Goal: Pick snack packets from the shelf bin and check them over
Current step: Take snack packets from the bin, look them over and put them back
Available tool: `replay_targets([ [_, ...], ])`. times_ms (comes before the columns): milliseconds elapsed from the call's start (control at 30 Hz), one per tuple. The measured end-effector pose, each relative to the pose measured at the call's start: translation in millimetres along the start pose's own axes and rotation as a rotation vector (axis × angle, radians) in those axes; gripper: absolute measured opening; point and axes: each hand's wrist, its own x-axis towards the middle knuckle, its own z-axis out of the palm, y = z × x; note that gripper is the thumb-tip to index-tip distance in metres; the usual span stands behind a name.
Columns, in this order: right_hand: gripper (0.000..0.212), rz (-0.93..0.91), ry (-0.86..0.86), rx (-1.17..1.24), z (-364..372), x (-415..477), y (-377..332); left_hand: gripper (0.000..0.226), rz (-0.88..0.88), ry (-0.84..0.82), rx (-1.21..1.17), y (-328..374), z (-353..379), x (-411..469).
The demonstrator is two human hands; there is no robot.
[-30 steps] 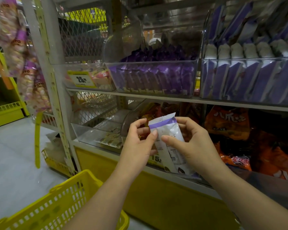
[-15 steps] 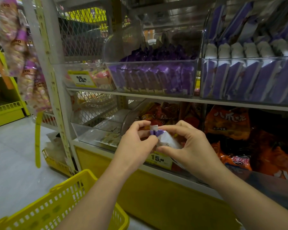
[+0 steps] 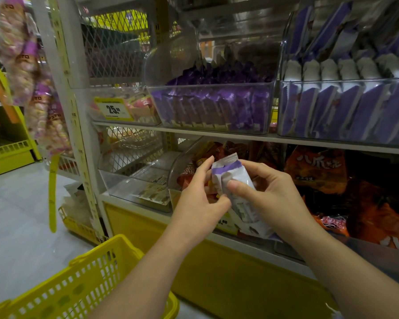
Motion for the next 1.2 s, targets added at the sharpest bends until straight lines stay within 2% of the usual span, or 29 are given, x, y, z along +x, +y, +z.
replay_targets([
  [167, 0.029, 0.052, 0.033, 0.183, -1, 0, 1, 0.087, 0.005, -0.092, -0.054, 1, 7, -4],
  [333, 0.031, 0.140, 0.131, 0.285, -3, 1, 6, 0.105, -0.008, -0.230, 0.035, 5, 13, -11],
  [500, 0.045, 0.149, 0.164, 0.347, -1, -2, 8, 0.106, 0.045, -0.238, 0.110, 8, 13, -12],
  [667, 0.029, 0.119, 0.210, 0.446, -4, -6, 0, 0.108, 0.014, -0.250, -0.057, 13, 3, -11],
  [733, 0.023, 0.116, 0.245, 0.498, -6, -8, -7, 0.098, -0.039, -0.281, -0.145, 18, -5, -12],
  [800, 0.024, 0.132, 0.289, 0.531, -8, -10, -14, 0.069, -0.107, -0.348, -0.242, 26, -12, -15],
  [867, 0.033, 0.157, 0.317, 0.539, -10, -12, -23, 0.049, -0.107, -0.382, -0.283, 36, -17, -20],
  [967, 0.046, 0.185, 0.310, 0.537, -19, -13, -42, 0.044, 0.004, -0.280, -0.277, 59, -18, -29],
  [1033, 0.046, 0.186, 0.272, 0.602, -26, -11, -61, 0.044, 0.078, -0.169, -0.335, 80, -20, -31],
  [1200, 0.017, 0.175, 0.186, 0.821, -49, -7, -110, 0.052, 0.164, 0.018, -0.651, 136, -13, -30],
])
